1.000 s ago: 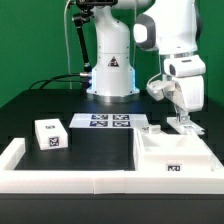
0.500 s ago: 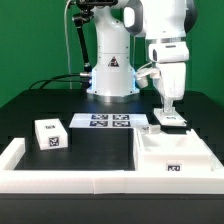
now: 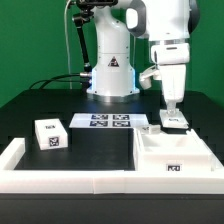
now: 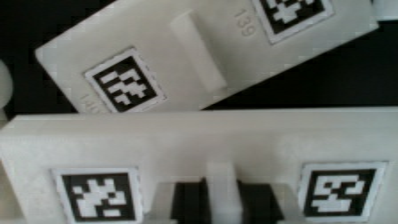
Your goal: Assemble cabinet
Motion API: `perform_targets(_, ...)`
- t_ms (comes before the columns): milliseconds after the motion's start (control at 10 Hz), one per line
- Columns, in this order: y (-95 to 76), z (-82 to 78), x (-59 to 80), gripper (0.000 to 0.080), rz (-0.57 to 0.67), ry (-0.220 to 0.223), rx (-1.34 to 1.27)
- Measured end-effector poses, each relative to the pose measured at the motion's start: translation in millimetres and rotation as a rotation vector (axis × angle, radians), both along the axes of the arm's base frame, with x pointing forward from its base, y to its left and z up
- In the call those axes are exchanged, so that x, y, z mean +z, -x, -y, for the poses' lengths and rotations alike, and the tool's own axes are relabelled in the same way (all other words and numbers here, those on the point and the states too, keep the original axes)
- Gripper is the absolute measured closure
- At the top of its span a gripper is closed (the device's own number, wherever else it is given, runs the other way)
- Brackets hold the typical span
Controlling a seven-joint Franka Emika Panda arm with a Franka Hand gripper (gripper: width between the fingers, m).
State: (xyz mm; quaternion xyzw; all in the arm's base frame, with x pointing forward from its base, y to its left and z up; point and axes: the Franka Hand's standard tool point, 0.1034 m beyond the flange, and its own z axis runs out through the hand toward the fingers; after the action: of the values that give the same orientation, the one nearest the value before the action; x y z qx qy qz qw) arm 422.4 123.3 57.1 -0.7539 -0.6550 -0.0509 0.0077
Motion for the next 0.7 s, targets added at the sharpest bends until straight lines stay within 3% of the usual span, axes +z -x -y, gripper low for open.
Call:
perform_targets(300, -3.2, -0.2, 0.4, 0.0731, 0.002, -0.002, -0.005)
perform_targets(700, -28.9, 18.4, 4.0, 0.0731, 0.002, 0.002, -0.026)
